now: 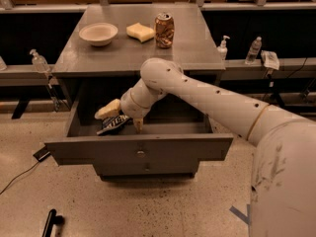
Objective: Pick blue chip bag from top drawer and place on counter
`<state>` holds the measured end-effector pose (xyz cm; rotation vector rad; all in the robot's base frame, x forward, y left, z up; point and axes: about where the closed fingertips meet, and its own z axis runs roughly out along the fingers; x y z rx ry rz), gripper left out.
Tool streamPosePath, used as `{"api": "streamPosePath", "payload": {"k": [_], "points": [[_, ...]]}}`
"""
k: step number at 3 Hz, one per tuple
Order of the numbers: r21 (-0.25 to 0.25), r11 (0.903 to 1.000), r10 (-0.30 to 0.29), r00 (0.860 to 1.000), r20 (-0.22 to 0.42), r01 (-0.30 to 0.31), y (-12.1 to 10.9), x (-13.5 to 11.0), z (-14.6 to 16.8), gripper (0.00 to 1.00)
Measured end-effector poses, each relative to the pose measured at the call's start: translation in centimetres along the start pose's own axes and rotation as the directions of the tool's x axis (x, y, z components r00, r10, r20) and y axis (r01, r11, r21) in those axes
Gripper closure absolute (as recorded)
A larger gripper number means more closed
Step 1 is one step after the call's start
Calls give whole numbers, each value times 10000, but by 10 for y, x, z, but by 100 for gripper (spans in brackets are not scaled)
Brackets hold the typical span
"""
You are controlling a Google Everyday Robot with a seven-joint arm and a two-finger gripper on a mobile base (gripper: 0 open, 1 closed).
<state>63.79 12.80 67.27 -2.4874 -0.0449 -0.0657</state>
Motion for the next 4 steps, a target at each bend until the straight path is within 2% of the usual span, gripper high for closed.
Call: {"api": "streamPosePath", "payload": {"k": [1, 3, 4], "points": [[287, 9996, -79, 9999, -134, 83, 7, 4, 5, 38], [936, 9946, -380, 9959, -820, 456, 4, 4, -6, 85], [1559, 9832, -750, 9888, -1288, 949, -10, -2, -26, 100]]}}
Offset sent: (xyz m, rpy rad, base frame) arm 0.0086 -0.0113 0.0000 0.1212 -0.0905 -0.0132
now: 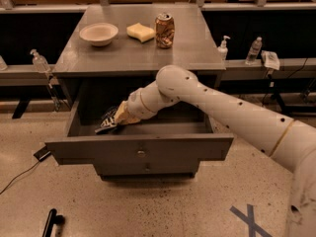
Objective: Pick blue chip bag from top drawer and place on counter
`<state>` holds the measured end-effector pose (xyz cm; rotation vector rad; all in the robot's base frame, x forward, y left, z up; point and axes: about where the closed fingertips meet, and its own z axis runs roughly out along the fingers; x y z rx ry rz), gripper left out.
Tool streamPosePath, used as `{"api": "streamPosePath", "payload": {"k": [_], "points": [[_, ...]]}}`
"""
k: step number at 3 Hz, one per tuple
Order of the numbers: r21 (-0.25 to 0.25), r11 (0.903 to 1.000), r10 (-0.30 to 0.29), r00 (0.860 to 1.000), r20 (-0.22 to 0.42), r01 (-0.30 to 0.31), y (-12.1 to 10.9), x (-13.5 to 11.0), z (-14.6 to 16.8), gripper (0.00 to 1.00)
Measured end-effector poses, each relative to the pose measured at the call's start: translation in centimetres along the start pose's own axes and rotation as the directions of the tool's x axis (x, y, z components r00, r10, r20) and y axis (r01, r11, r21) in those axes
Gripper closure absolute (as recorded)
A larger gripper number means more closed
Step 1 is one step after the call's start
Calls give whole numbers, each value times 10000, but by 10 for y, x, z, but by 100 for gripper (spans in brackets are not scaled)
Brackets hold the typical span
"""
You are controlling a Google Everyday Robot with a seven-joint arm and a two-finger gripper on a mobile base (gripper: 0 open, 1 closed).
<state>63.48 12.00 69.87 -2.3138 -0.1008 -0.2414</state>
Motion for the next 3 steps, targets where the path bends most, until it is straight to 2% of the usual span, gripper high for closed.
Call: {"api": "streamPosePath", "payload": {"k": [1, 2, 3], "points": [[1619, 9835, -775, 9967, -243, 805, -38, -6, -34, 100], [3076, 9348, -1736, 9840, -406, 1776, -81, -11, -70, 100], [4033, 8848, -2350, 9709, -465, 2335, -115, -8, -104, 100]]}}
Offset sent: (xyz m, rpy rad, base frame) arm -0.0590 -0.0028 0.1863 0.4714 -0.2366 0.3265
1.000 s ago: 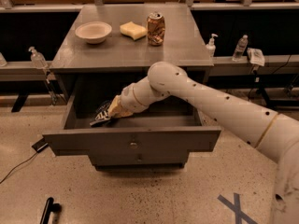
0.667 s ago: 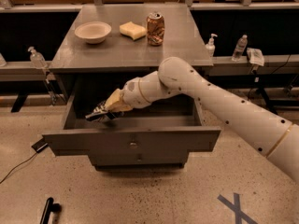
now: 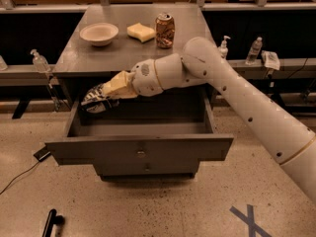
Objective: Pick blue chip bag from top drawer and place on counter
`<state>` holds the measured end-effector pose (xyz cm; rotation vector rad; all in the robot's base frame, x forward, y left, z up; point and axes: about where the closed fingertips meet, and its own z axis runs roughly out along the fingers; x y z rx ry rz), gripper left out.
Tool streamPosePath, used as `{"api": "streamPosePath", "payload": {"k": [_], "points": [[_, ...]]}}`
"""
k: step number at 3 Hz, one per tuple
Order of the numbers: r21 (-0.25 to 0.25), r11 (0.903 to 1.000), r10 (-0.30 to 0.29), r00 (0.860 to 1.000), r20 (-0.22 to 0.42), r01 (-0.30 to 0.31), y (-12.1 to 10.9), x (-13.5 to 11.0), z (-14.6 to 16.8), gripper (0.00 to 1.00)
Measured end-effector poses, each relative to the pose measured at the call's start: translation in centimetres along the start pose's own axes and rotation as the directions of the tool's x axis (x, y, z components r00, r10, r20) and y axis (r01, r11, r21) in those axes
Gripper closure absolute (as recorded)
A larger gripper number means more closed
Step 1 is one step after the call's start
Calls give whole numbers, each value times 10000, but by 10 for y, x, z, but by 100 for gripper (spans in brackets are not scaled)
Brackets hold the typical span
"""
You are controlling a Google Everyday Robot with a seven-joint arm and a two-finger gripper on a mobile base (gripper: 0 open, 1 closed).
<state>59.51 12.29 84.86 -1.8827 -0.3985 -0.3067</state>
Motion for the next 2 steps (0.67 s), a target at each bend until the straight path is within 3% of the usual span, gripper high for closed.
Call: {"api": "streamPosePath", "payload": {"k": [1, 2], "points": [[414, 9991, -127, 9999, 44, 125, -28, 20, -19, 100], [366, 9993, 77, 9996, -260, -68, -48, 48, -43, 100]]}}
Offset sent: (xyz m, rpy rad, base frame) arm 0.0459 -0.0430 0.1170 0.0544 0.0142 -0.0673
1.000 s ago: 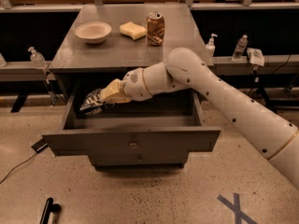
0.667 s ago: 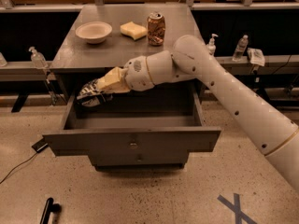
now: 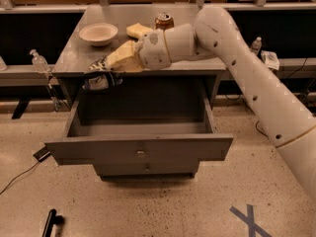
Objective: Pick blue chip bag from top drawer and place on counter
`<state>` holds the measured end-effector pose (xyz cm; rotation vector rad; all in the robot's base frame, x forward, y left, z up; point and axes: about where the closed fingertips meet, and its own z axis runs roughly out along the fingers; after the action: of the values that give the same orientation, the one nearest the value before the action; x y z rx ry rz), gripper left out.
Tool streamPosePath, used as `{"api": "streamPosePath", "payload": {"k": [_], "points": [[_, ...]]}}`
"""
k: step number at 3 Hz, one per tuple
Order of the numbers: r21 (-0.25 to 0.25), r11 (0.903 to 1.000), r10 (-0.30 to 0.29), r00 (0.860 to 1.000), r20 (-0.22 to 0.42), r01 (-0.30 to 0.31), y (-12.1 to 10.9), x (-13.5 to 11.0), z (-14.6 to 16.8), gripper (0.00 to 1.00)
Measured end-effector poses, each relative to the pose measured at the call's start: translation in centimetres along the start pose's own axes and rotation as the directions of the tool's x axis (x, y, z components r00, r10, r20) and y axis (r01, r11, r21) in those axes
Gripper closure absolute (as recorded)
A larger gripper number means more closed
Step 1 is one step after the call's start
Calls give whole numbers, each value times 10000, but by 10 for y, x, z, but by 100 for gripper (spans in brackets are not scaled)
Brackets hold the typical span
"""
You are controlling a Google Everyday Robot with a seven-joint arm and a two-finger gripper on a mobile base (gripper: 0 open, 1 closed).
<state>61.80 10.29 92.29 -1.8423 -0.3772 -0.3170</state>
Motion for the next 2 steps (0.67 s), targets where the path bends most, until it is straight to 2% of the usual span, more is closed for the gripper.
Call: {"api": "streamPosePath", "payload": {"k": [1, 2], "points": [[-78, 9995, 311, 9987, -412, -314, -6, 23, -16, 100], [54, 9927, 1203, 9824, -1425, -1208, 5, 52, -37, 100]]}}
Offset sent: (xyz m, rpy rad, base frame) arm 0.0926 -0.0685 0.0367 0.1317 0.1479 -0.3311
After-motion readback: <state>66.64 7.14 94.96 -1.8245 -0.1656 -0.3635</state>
